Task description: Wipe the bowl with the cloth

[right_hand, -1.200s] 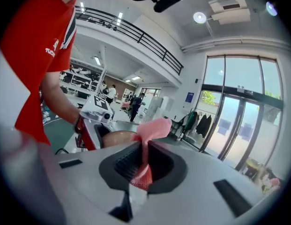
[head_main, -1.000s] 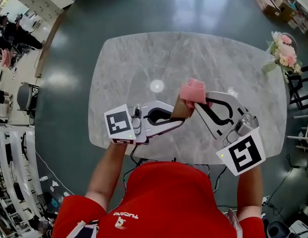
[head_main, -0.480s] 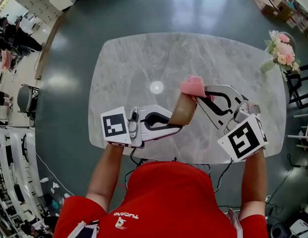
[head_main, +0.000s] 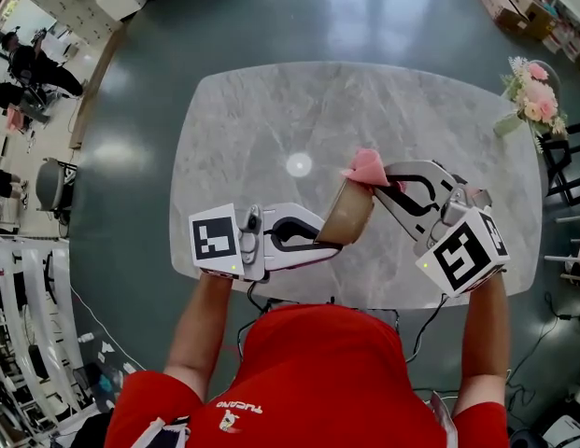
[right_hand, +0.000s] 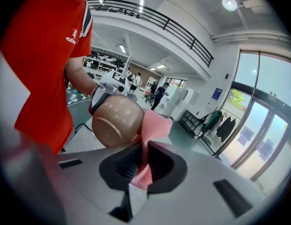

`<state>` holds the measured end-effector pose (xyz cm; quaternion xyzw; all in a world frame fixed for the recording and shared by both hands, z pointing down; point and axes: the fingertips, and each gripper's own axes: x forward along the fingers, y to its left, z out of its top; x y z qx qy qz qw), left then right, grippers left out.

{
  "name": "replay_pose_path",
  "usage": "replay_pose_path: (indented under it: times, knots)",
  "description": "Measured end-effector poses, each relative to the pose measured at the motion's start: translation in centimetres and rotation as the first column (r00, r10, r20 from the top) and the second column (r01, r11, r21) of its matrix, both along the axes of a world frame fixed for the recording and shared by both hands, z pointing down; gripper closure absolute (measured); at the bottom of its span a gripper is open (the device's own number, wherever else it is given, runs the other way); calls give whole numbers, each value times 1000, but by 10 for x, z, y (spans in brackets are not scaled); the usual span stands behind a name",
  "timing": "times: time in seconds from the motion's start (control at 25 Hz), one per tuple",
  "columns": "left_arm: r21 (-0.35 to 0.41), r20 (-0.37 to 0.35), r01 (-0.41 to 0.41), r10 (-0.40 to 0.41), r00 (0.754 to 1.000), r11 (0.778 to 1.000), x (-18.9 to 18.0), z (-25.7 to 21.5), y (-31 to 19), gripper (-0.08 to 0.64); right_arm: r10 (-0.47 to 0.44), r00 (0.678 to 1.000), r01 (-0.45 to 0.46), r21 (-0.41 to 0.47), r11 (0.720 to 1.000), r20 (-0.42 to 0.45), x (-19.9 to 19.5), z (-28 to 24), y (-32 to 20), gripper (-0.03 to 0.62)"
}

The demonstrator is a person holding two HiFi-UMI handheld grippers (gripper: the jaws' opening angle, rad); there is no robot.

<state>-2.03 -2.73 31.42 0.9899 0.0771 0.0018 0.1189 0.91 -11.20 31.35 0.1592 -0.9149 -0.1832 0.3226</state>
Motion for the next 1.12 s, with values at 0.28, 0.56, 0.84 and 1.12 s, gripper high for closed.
replay_pose_path:
  times: [0.28,0.56,0.84,1.12]
  knots:
    - [5,-40,-6,6,999,1000,-3,-5,-1,549,-37,999,37,-2,999,10,-1,-3,5,572]
    - [11,-98,-29,30,995,1000,-6,-15,-3,549,-66,998,66,-9,998,-2,1,1,4,573]
    - [-41,-148,-45,38,988,998,-9,-25,-3,549,-129,991,126,-90,988,-34,-4,30,20,573]
    - [-57,-186,-40,29,982,998,-12,-32,-6,549,-120,993,121,-72,990,5,-7,25,20,572]
